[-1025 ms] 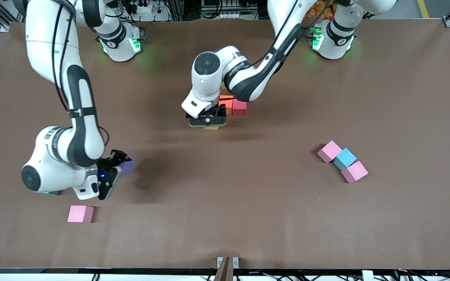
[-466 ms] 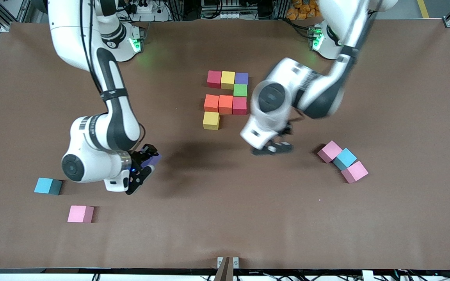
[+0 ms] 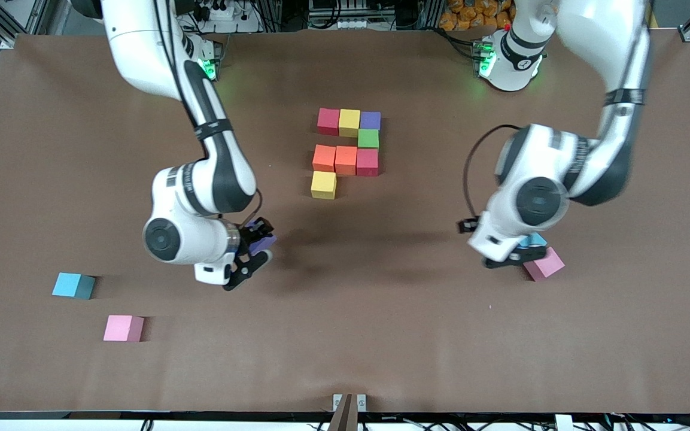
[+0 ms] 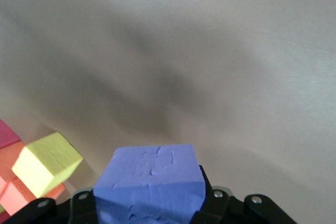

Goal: Form number 2 with 11 blocks
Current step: 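Carry purple with the right gripper while the left gripper reaches the pink cubes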

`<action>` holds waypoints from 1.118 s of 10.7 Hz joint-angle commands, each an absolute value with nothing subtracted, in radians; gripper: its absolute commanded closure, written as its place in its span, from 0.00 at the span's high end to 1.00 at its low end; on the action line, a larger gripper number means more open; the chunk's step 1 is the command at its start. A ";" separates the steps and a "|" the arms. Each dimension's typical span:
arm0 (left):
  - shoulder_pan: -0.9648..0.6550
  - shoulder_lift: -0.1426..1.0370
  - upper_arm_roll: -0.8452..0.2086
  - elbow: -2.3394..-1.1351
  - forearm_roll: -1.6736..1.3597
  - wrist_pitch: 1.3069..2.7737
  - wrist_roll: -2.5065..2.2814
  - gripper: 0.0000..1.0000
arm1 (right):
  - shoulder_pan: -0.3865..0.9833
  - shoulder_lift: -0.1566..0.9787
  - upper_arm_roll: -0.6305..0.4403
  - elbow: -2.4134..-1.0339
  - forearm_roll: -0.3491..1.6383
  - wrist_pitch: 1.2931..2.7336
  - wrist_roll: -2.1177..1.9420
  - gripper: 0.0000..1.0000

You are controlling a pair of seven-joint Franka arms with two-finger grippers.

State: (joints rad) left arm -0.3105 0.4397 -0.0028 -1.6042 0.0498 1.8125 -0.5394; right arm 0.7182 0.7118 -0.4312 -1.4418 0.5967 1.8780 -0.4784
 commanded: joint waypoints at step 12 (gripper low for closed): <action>-0.153 0.288 -0.015 -2.117 -0.003 2.341 -0.928 1.00 | 1.164 0.696 -0.506 -1.805 0.595 2.496 0.170 0.05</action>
State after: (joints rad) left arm -0.1599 0.3027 -0.0075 -2.0990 0.0133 2.3204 -0.8978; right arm 1.1194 0.7159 -0.4727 -1.7503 0.5961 2.4702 0.0871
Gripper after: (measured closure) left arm 0.000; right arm 0.383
